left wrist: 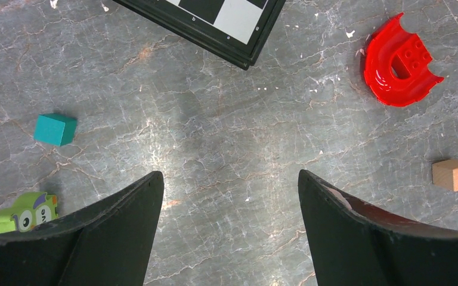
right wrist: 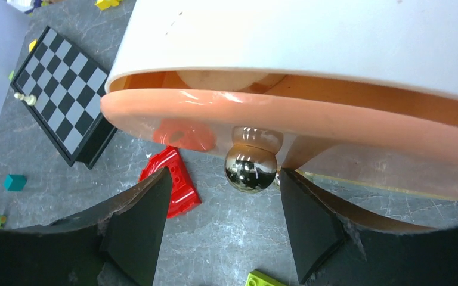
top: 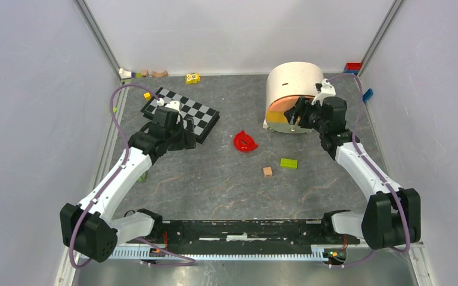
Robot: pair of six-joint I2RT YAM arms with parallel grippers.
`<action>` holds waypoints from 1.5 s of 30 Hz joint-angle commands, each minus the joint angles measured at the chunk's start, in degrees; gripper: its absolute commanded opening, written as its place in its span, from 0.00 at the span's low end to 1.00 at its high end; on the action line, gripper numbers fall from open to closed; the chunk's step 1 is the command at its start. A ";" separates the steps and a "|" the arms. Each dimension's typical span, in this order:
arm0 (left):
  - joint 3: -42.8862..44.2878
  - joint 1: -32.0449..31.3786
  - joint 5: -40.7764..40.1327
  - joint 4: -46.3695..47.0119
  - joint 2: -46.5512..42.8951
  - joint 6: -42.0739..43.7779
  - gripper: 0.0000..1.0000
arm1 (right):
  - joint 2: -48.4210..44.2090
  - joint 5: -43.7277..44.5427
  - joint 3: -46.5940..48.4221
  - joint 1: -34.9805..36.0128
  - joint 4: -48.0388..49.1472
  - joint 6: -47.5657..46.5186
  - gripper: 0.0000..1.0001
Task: Organize the makeup
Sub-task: Close the drawer in the storage box, then reset both arms
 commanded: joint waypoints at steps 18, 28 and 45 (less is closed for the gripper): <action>0.38 0.67 1.76 1.13 -0.03 -0.67 0.89 | 2.53 9.69 3.37 0.19 3.80 19.59 0.82; 0.39 0.82 1.93 1.13 0.00 -0.68 0.89 | 3.08 13.46 5.54 1.11 1.52 22.22 0.84; -0.02 1.08 1.92 2.03 -1.66 -0.77 0.90 | -14.14 2.83 -4.03 2.18 -1.10 4.61 0.85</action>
